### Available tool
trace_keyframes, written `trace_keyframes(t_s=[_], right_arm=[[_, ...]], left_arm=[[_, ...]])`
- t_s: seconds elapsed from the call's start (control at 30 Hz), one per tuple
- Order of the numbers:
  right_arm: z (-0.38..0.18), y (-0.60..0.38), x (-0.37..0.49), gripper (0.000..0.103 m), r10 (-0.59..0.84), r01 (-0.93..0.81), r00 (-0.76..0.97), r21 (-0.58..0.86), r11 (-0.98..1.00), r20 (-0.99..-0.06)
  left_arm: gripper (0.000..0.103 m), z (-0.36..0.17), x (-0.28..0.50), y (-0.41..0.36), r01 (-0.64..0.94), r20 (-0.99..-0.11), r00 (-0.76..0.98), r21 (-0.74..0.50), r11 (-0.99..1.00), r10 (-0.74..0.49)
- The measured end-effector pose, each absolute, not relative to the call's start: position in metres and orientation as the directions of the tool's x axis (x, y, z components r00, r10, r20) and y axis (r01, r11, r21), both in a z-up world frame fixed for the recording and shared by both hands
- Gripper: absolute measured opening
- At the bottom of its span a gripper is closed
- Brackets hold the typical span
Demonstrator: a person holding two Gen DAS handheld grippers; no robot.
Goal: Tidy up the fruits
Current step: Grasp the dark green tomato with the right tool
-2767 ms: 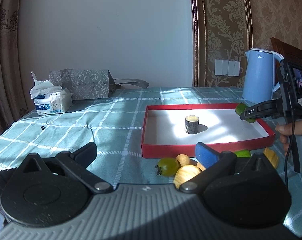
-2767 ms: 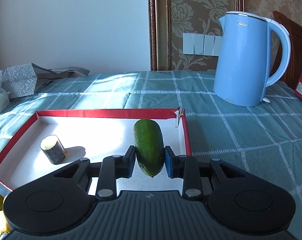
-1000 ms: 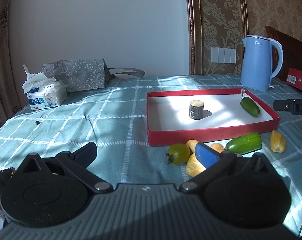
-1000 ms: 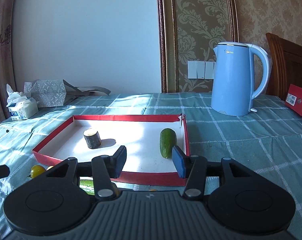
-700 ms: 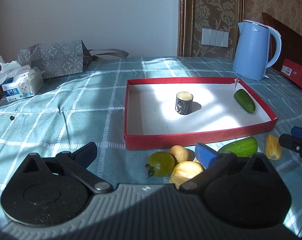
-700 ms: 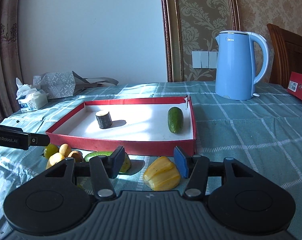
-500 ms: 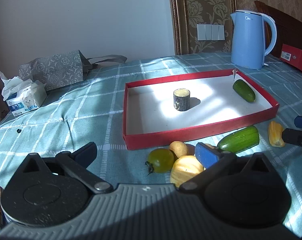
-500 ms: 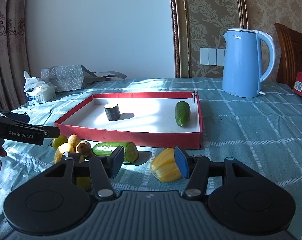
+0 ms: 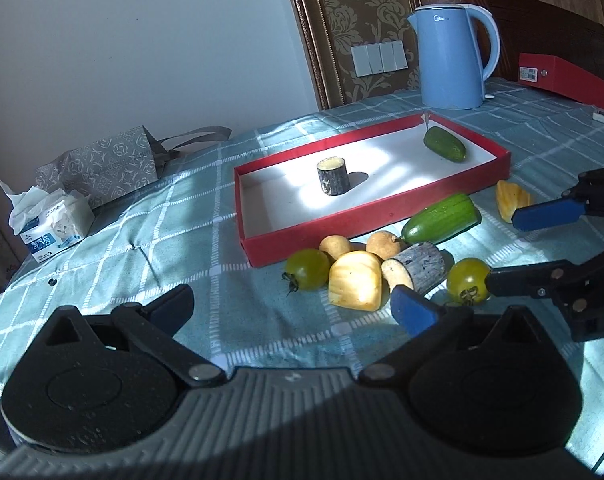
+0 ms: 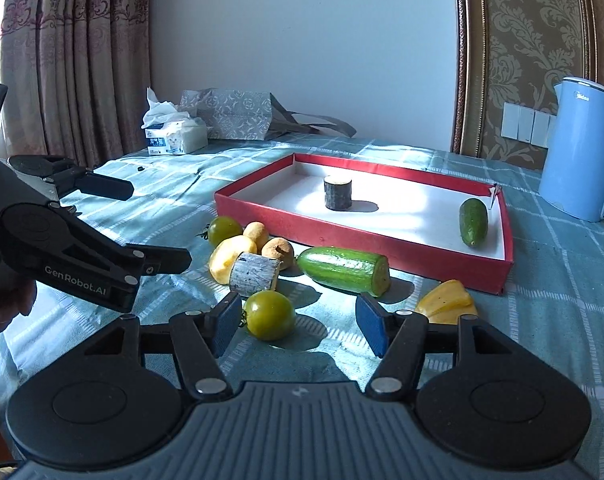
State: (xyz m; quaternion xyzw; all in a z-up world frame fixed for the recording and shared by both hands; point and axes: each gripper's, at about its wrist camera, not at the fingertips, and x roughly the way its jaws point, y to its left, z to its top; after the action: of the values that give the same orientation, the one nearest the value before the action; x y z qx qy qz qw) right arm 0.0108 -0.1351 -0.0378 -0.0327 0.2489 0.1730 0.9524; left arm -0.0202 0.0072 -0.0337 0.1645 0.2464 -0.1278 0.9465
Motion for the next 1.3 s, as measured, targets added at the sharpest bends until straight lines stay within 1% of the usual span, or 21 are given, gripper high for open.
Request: trace_keyframes(t_s=[0.17, 0.47, 0.5, 0.53, 0.57, 0.6, 0.63, 0.73, 0.87, 1.0, 1.13, 1.2, 1.3], right_arm=[[-0.045, -0.118, 0.02, 0.062, 0.326, -0.375, 0.798, 0.005, 0.927, -0.506], [-0.047, -0.111, 0.023, 0.062, 0.315, -0.379, 0.797, -0.02, 0.925, -0.515], [-0.047, -0.111, 0.024, 0.059, 0.314, -0.377, 0.796, -0.017, 0.926, -0.518], [-0.049, -0.11, 0.026, 0.053, 0.317, -0.381, 0.787, -0.012, 0.925, -0.53], [-0.05, -0.109, 0.028, 0.051, 0.318, -0.385, 0.779, -0.012, 0.923, -0.54], [-0.051, -0.108, 0.028, 0.044, 0.316, -0.384, 0.778, -0.014, 0.923, -0.543], [-0.052, -0.108, 0.029, 0.04, 0.318, -0.382, 0.777, -0.007, 0.924, -0.543], [-0.053, -0.108, 0.029, 0.039, 0.316, -0.382, 0.78, -0.01, 0.924, -0.54], [-0.052, -0.113, 0.025, 0.037, 0.31, -0.368, 0.787, -0.003, 0.93, -0.533], [-0.048, -0.132, 0.012, 0.037, 0.267, -0.321, 0.815, -0.016, 0.947, -0.515], [-0.045, -0.165, 0.003, 0.037, 0.219, -0.242, 0.839, 0.018, 0.97, -0.499], [-0.045, -0.179, 0.0, 0.037, 0.192, -0.205, 0.848, 0.029, 0.978, -0.494], [-0.045, -0.196, -0.003, 0.037, 0.164, -0.162, 0.862, 0.046, 0.986, -0.48]], left_arm=[[0.103, -0.031, -0.017, 0.024, 0.296, -0.522, 0.84, 0.206, 0.933, -0.152], [0.103, -0.03, -0.017, 0.02, 0.297, -0.513, 0.842, 0.182, 0.937, -0.167], [0.103, -0.03, -0.017, 0.019, 0.295, -0.514, 0.842, 0.181, 0.938, -0.166], [0.103, -0.031, -0.016, 0.018, 0.295, -0.517, 0.84, 0.179, 0.939, -0.165], [0.103, -0.031, -0.016, 0.018, 0.294, -0.518, 0.839, 0.179, 0.939, -0.164], [0.103, -0.031, -0.016, 0.018, 0.29, -0.519, 0.84, 0.182, 0.94, -0.159], [0.103, -0.031, -0.016, 0.018, 0.289, -0.519, 0.84, 0.182, 0.94, -0.158], [0.103, -0.03, -0.017, 0.018, 0.302, -0.517, 0.838, 0.169, 0.938, -0.176], [0.103, -0.026, -0.021, 0.014, 0.39, -0.51, 0.813, 0.119, 0.913, -0.281], [0.103, -0.023, -0.03, -0.008, 0.478, -0.489, 0.793, 0.131, 0.869, -0.363], [0.103, -0.025, -0.039, -0.037, 0.537, -0.47, 0.777, 0.145, 0.831, -0.419], [0.103, -0.03, -0.037, -0.054, 0.517, -0.497, 0.778, 0.159, 0.841, -0.384], [0.102, -0.039, -0.03, -0.069, 0.415, -0.518, 0.811, 0.184, 0.891, -0.271]])
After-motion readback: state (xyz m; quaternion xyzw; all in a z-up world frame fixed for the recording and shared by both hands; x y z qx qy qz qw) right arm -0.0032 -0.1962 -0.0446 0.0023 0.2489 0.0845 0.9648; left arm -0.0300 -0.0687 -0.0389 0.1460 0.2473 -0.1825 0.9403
